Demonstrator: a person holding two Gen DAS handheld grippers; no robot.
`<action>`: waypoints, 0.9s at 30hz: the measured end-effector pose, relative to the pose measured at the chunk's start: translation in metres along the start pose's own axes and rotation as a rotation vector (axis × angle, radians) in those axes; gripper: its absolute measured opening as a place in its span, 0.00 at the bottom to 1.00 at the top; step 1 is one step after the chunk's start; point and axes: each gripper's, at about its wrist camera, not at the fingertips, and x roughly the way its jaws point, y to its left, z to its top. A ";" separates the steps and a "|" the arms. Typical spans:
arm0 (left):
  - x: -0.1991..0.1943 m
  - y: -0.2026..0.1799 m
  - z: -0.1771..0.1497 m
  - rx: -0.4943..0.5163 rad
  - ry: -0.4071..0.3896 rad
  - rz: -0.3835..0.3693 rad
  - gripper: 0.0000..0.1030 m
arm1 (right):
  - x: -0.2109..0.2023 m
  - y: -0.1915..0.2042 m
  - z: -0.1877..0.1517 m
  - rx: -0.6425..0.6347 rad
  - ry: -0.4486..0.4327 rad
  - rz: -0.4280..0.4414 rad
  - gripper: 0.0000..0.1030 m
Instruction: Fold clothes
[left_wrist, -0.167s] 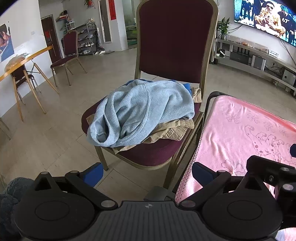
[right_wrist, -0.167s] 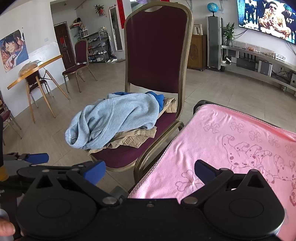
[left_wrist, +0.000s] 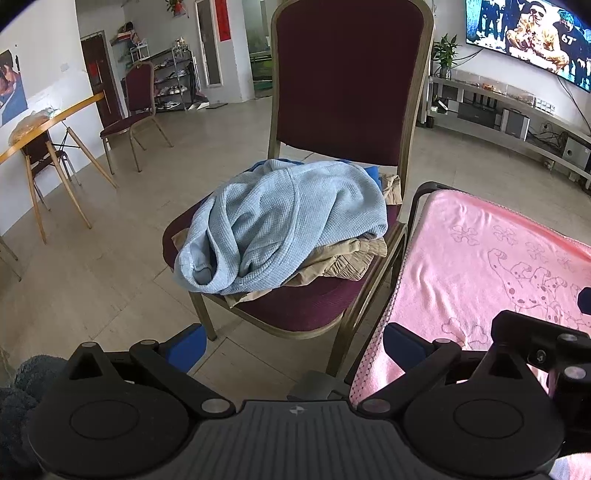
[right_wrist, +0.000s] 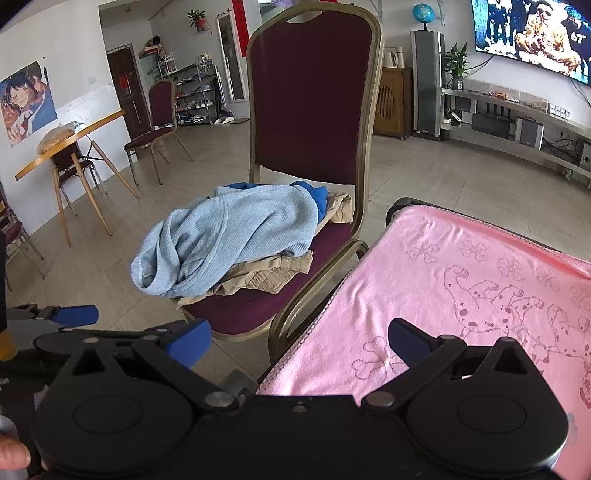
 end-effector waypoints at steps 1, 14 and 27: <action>0.000 -0.001 0.000 0.000 -0.002 0.001 0.99 | 0.000 0.000 0.000 0.002 0.005 0.002 1.00; -0.002 -0.003 -0.001 0.002 -0.009 0.003 0.99 | -0.001 0.000 0.000 0.004 0.003 0.002 1.00; -0.001 -0.003 -0.002 0.005 -0.009 0.004 0.99 | -0.002 -0.001 -0.001 0.005 0.005 -0.002 1.00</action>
